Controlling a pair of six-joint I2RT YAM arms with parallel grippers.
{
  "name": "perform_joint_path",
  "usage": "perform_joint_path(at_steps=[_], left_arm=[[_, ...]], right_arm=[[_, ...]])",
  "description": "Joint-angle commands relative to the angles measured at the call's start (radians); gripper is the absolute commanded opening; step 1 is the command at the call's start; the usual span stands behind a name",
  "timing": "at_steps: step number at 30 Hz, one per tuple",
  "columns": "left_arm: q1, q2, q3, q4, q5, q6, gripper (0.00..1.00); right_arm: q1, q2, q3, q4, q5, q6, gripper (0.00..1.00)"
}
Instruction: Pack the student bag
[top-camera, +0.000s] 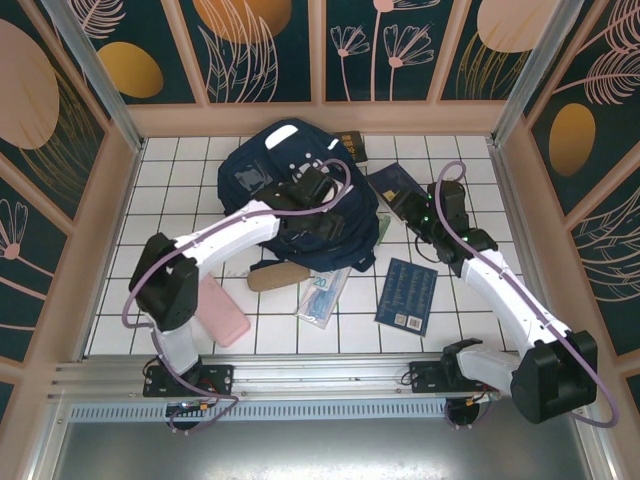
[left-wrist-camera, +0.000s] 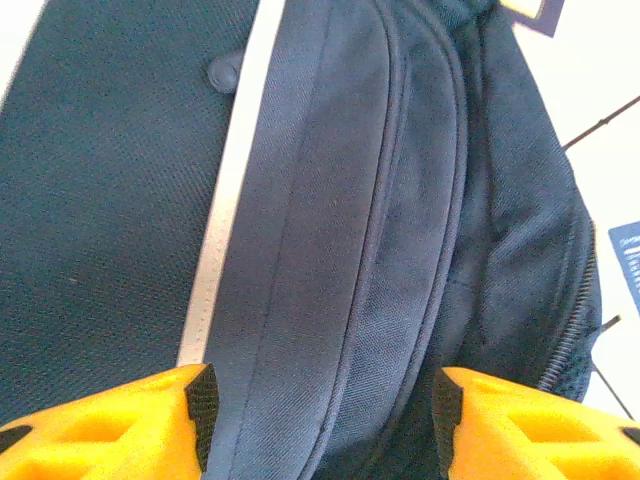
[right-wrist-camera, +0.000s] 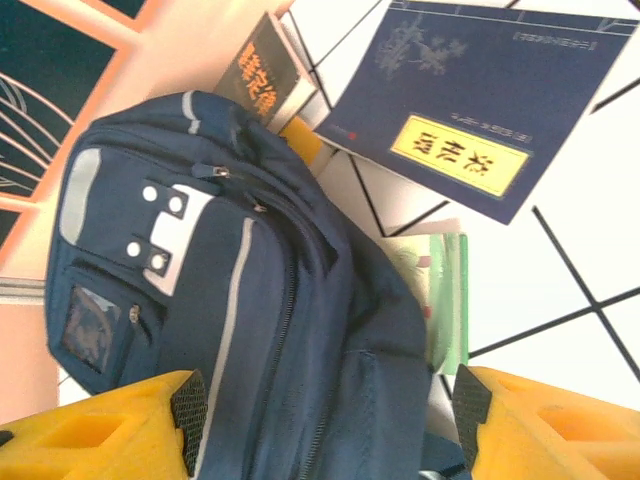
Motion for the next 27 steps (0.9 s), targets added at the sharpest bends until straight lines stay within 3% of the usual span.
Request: perform_joint_path(at_steps=[1, 7, 17, 22, 25, 27], left_arm=[[0.011, 0.069, 0.082, -0.059, -0.025, 0.039, 0.61], [0.007, 0.177, 0.165, -0.064, 0.016, 0.053, 0.62], [0.007, 0.342, 0.311, -0.083, -0.082, 0.064, 0.60], [0.011, 0.347, 0.277, -0.062, -0.169, 0.054, 0.40], [0.054, 0.302, 0.210, -0.020, -0.202, 0.009, 0.23], [0.097, 0.256, 0.155, 0.013, -0.226, -0.024, 0.25]], right_arm=[[-0.003, 0.004, -0.014, -0.036, -0.006, -0.026, 0.67], [-0.009, 0.008, -0.057, -0.010, -0.056, -0.019, 0.67], [-0.021, -0.028, -0.081, -0.005, -0.090, -0.039, 0.65], [-0.027, -0.051, -0.081, -0.024, -0.086, -0.050, 0.64], [-0.027, -0.063, -0.091, -0.040, -0.064, -0.055, 0.64], [-0.028, -0.061, -0.093, -0.066, -0.039, -0.051, 0.66]])
